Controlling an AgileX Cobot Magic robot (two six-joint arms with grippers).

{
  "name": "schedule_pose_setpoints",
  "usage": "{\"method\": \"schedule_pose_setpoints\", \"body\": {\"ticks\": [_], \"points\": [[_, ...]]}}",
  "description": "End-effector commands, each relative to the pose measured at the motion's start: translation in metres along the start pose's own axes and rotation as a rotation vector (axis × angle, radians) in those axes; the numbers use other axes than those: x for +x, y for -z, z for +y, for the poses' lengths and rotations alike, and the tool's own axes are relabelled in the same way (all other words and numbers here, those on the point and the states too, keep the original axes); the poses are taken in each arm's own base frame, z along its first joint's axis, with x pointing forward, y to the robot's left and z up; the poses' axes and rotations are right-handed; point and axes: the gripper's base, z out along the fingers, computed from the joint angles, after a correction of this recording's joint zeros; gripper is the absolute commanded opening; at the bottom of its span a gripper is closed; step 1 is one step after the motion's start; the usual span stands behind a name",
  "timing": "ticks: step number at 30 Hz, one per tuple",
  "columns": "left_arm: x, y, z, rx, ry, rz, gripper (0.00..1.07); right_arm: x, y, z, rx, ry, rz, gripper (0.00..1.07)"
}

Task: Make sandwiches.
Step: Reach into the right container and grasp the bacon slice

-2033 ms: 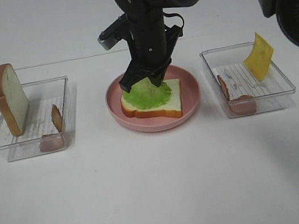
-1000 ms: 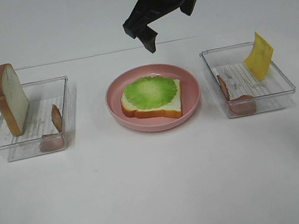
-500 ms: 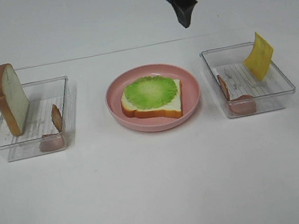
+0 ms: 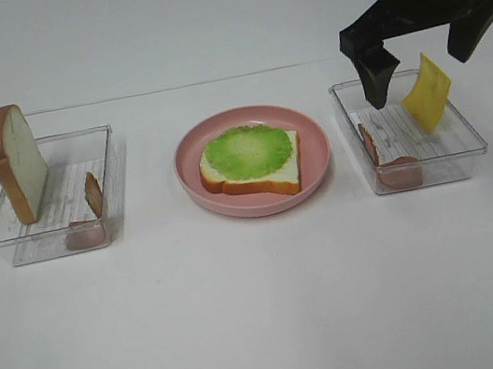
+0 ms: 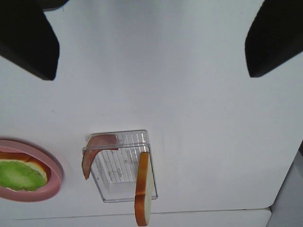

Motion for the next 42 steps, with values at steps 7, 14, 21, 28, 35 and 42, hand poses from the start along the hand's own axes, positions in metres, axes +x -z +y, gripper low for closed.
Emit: {"method": "schedule_pose_setpoints", "body": {"ticks": [7,14,21,28,35,42], "points": [[0.001,0.002,0.000,0.001,0.002,-0.017,1.01,-0.008,-0.020,0.008,-0.069,-0.034,-0.076,0.99],[0.001,0.002,0.000,0.001,0.002,-0.017,1.01,-0.016,-0.052,0.011,-0.066,-0.032,-0.010,0.99],[0.001,0.002,0.000,0.001,0.002,-0.017,1.01,-0.022,-0.079,0.015,-0.066,-0.024,0.026,0.95],[0.001,0.002,0.000,0.001,0.002,-0.017,1.01,-0.024,-0.089,0.016,-0.066,-0.019,0.036,0.82],[0.001,0.002,0.000,0.001,0.002,-0.017,1.01,-0.025,-0.093,0.017,-0.068,-0.019,0.039,0.56],[0.001,0.002,0.000,0.001,0.002,-0.017,1.01,-0.025,-0.093,0.017,-0.069,-0.018,0.037,0.00]]}}
